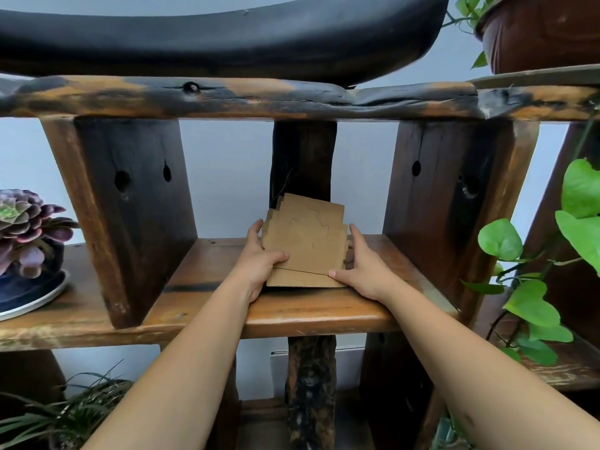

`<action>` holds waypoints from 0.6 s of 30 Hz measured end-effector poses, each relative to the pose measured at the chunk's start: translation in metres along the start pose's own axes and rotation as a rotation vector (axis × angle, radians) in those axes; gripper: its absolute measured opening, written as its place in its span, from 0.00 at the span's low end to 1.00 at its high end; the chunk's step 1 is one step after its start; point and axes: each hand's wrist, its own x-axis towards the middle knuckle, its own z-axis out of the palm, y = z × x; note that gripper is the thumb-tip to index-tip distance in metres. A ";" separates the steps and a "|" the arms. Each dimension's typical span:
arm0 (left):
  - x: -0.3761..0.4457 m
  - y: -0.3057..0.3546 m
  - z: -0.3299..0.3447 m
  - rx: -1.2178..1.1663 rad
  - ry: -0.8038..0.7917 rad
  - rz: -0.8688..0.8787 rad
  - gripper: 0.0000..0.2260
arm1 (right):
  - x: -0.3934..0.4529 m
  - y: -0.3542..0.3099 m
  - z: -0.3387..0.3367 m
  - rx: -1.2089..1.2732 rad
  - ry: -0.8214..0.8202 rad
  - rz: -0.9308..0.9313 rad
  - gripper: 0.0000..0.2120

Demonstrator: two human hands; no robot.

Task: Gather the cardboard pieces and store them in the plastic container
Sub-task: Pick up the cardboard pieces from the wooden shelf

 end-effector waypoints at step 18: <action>-0.006 0.003 0.002 0.202 0.067 0.230 0.33 | 0.004 -0.026 0.024 0.354 0.307 -0.101 0.40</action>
